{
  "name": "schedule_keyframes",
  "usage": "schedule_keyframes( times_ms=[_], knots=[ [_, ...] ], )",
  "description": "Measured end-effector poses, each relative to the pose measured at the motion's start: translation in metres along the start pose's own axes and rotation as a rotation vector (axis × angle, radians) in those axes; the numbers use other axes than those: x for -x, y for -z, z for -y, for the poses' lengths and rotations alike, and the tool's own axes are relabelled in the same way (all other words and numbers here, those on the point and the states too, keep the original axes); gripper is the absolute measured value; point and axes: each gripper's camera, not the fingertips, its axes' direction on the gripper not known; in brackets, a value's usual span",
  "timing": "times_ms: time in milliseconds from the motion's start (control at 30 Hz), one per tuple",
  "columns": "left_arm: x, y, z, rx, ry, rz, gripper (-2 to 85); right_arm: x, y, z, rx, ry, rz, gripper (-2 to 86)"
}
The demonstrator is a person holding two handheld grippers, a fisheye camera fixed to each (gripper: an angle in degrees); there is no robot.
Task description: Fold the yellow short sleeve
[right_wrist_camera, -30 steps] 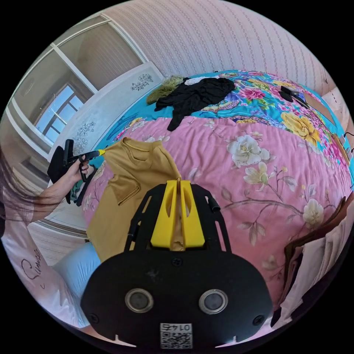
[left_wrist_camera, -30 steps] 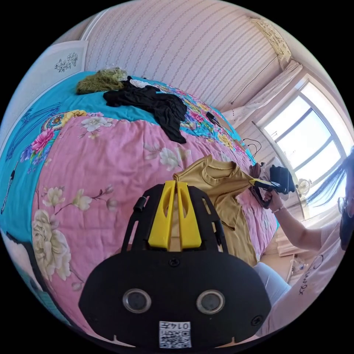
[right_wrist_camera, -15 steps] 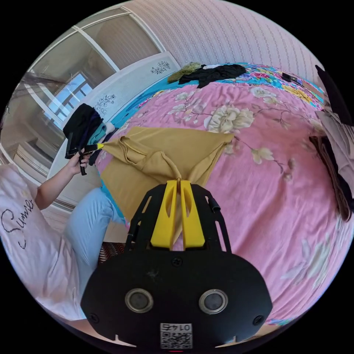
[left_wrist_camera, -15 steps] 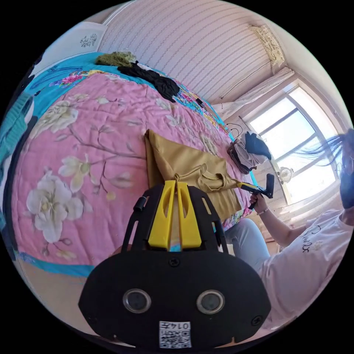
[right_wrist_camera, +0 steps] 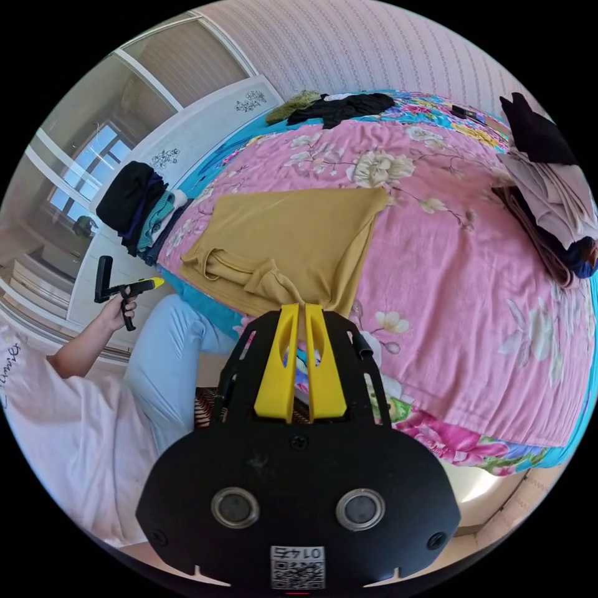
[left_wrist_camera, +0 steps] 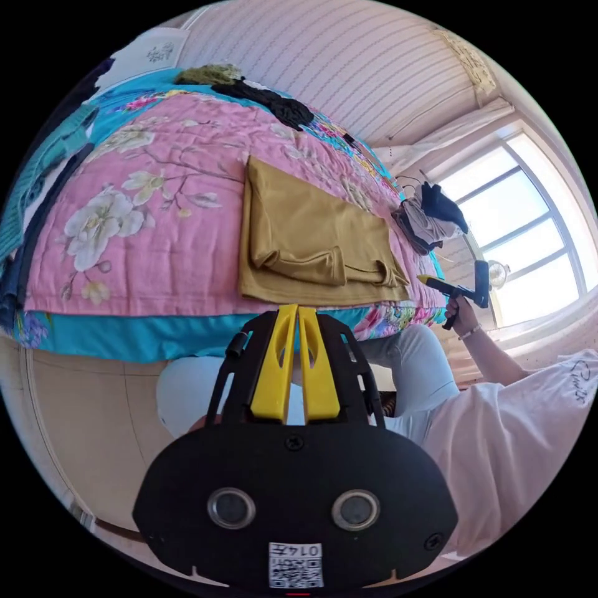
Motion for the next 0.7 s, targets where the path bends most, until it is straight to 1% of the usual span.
schedule_keyframes(
  times_ms=[133,200,333,467,533,600,633,667,700],
  knots=[
    [-0.018,-0.012,0.043,0.013,-0.057,0.024,-0.9,0.006,-0.009,0.037,-0.019,0.004,-0.023,2.6],
    [-0.014,-0.011,0.062,-0.004,-0.049,0.038,-0.8,0.001,-0.011,0.048,-0.023,-0.010,-0.055,3.8],
    [0.018,-0.006,0.113,-0.068,0.035,0.068,0.8,-0.029,-0.015,0.079,-0.042,-0.052,-0.084,5.4],
    [0.055,-0.024,0.167,-0.067,0.151,0.021,8.4,-0.063,-0.028,0.114,-0.051,-0.108,-0.122,7.1],
    [0.064,-0.039,0.185,-0.038,0.170,0.029,9.5,-0.087,-0.047,0.132,-0.019,-0.165,-0.151,8.7],
    [0.074,-0.064,0.198,0.040,0.195,0.045,6.8,-0.104,-0.066,0.141,0.039,-0.199,-0.118,8.1],
    [0.076,-0.070,0.201,0.064,0.193,0.038,4.8,-0.112,-0.076,0.144,0.077,-0.198,-0.061,6.7],
    [0.077,-0.073,0.204,0.090,0.193,0.039,2.0,-0.113,-0.078,0.146,0.089,-0.193,-0.029,5.5],
    [0.073,-0.068,0.208,0.077,0.167,0.037,0.2,-0.112,-0.075,0.148,0.074,-0.169,0.003,3.3]
  ],
)
